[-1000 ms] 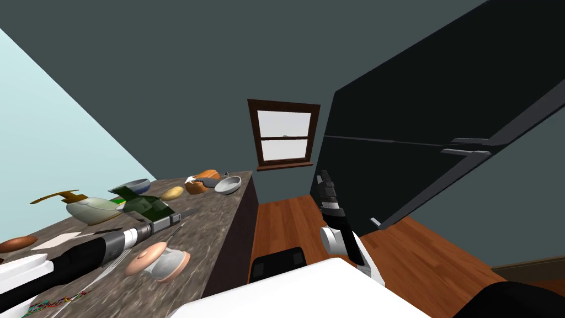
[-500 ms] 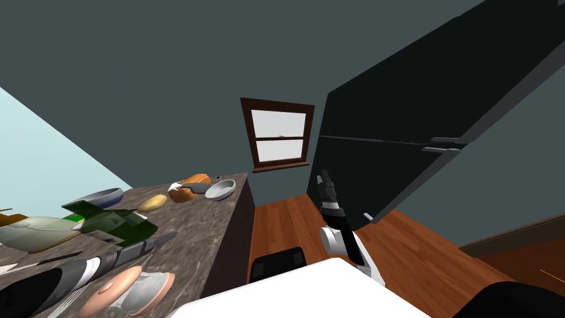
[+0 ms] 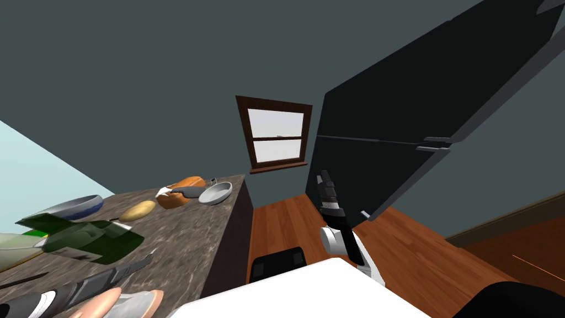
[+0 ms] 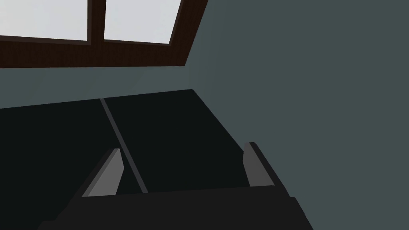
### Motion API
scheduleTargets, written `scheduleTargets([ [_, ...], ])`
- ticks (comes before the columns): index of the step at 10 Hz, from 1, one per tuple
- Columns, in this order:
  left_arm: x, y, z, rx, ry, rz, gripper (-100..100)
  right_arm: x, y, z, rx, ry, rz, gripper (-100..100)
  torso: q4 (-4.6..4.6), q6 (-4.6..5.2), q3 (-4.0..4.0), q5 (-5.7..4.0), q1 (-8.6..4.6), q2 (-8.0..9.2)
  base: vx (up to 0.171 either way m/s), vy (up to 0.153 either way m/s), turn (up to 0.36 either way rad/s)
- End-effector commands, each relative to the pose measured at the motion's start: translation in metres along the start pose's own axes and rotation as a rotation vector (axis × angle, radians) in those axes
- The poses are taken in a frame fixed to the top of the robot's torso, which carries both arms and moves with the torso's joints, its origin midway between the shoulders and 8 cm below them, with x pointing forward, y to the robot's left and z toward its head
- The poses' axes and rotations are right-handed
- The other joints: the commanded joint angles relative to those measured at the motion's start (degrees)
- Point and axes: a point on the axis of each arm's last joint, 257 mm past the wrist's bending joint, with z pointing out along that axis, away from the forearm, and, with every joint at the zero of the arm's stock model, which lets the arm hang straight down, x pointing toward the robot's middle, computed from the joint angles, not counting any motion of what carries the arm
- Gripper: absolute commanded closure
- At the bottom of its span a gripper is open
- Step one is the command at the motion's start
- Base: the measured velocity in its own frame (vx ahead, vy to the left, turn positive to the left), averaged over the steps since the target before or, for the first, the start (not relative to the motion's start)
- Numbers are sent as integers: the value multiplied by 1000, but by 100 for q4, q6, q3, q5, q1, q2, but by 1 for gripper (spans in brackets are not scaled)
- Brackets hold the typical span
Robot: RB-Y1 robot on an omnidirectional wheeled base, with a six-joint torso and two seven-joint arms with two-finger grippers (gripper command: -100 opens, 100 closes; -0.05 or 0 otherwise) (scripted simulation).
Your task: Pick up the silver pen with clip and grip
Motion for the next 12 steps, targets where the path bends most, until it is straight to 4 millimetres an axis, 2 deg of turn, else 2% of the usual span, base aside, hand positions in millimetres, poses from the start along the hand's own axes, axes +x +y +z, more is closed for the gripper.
scheduleTargets([
  [1, 26, 14, -6, -36, 52, 4, -100, 0, 0, 0, 0, 0, 0, 0, 0, 0, 0, 0, 0, 0, 43, 23, -71],
  [3, 24, 14, -3, -32, 47, 0, -100, 0, 0, 0, 0, 0, 0, 0, 0, -2, 1, 0, 0, 2, 19, 11, -9],
  [4, 24, 14, -4, -33, 48, 2, 0, 0, 0, 0, 0, 0, 0, 0, 2, -1, 4, 0, -4, 8, 0, 0, 0],
  [5, 35, 16, 2, -37, 47, -7, -100, 0, 0, 0, 0, 0, 0, 0, 3, -2, 6, -1, -7, 11, 27, 7, -77],
  [7, 46, 18, 8, -42, 47, -16, -100, 0, 0, 0, 0, 0, 0, 0, 0, 0, -1, 1, -2, -1, 49, 14, -67],
  [8, 42, 16, 7, -39, 47, -13, -100, 0, 0, 0, 0, 0, 0, 0, -1, -1, -3, 1, -1, -6, 24, 6, -10],
  [9, 42, 16, 8, -40, 47, -13, 100, 0, 0, 0, 0, 0, 0, 0, 0, -2, 0, -1, -4, 1, 0, 0, 0],
  [12, 42, 17, 7, -42, 46, -13, 100, 0, 0, 0, 0, 0, 0, 0, 2, 0, 6, 2, -8, 12, 0, 0, 0],
])
